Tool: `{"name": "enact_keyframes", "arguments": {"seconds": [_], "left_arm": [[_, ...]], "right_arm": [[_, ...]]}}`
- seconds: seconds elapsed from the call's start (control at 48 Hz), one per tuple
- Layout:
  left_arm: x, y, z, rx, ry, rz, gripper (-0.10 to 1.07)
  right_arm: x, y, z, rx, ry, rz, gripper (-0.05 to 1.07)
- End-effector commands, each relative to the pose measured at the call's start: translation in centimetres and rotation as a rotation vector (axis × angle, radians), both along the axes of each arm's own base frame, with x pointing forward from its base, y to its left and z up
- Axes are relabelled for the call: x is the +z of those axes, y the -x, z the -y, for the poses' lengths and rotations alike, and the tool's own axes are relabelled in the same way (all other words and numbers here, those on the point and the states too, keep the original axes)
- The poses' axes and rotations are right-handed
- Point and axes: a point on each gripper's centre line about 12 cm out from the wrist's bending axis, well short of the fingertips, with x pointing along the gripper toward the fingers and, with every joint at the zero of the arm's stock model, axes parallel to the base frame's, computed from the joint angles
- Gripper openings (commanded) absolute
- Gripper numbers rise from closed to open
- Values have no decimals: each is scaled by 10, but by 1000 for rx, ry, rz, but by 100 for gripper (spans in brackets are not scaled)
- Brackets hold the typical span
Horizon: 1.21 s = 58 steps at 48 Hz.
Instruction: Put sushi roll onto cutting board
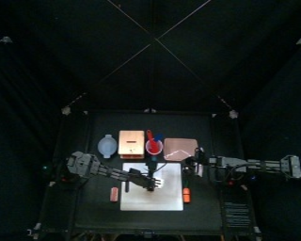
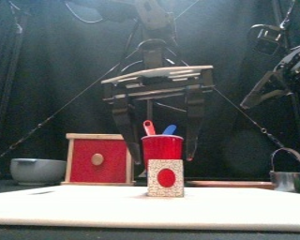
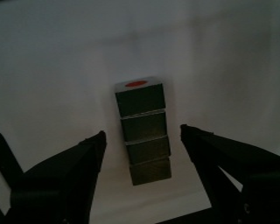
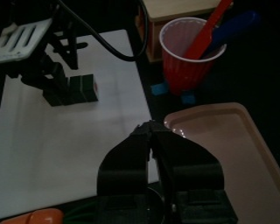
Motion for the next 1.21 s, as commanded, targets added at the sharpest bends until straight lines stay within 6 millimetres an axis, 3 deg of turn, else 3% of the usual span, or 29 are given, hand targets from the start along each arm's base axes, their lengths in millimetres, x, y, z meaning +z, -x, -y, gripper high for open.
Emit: {"name": "enact_keyframes", "arguments": {"seconds": [0.0,0.188,0.312,0.458,0.646,0.917,1.188], "left_arm": [[50,0,-5,-68,-32,98,98],[107,22,-16,-352,-150,133,98],[129,35,-20,-525,-228,152,98],[129,53,-19,-732,-312,114,98],[124,79,-13,-870,-390,143,98],[116,120,-3,-1061,-498,470,98],[119,158,-16,-1195,-625,677,98]], "right_arm": [[3,-1,1,-8,-14,9,1],[8,-3,1,-23,-51,14,1],[9,-2,0,-33,-80,20,1],[13,-1,0,-47,-117,48,1],[20,1,0,-65,-158,89,1],[22,1,0,-73,-178,103,1],[21,1,0,-76,-182,101,1]]}}
